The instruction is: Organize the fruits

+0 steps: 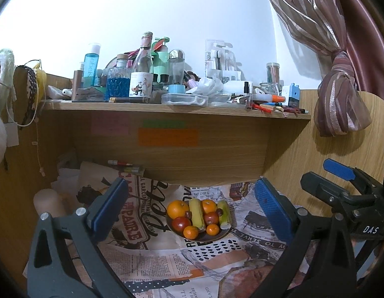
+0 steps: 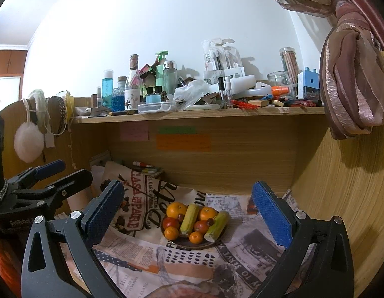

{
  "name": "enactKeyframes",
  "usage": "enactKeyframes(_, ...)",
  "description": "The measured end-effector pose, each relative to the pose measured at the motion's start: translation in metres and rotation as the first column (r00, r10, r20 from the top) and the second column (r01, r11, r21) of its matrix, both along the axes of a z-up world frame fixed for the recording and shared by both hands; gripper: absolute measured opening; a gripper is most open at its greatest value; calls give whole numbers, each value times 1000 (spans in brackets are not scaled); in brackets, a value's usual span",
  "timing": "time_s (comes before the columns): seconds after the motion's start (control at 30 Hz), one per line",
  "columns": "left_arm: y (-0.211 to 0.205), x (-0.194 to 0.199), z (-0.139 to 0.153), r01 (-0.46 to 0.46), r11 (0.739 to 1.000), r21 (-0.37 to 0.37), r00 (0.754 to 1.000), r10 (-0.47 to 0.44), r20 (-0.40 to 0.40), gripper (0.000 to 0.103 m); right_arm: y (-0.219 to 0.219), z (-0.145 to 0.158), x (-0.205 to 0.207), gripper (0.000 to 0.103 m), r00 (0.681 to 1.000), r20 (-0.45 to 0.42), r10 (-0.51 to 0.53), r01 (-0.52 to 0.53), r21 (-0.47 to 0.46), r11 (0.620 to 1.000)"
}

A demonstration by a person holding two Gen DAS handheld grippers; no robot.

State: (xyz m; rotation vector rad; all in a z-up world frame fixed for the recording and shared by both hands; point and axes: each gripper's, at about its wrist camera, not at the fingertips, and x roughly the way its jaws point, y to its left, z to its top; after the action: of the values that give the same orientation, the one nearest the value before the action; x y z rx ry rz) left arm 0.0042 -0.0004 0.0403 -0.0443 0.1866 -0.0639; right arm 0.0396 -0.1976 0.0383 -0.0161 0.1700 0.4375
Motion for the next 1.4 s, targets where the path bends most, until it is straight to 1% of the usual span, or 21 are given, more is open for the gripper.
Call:
enactKeyframes(0.23,-5,-1,-2,-11,1000,5,1000,11,-5,103,-4,-2,3,103,1000,-12,-8,8,9,1000)
enactKeyframes(0.77,-6,-2,-2,-23,1000,-3,1000,22,-4,103,-6,-2,3,103,999,-1,-42,42,7,999)
enactKeyframes(1.4,-4,-1,-3,3,1000,-6,1000,-3,-17,103,-6,-3,3,103,999,-4,-43,43,5,999)
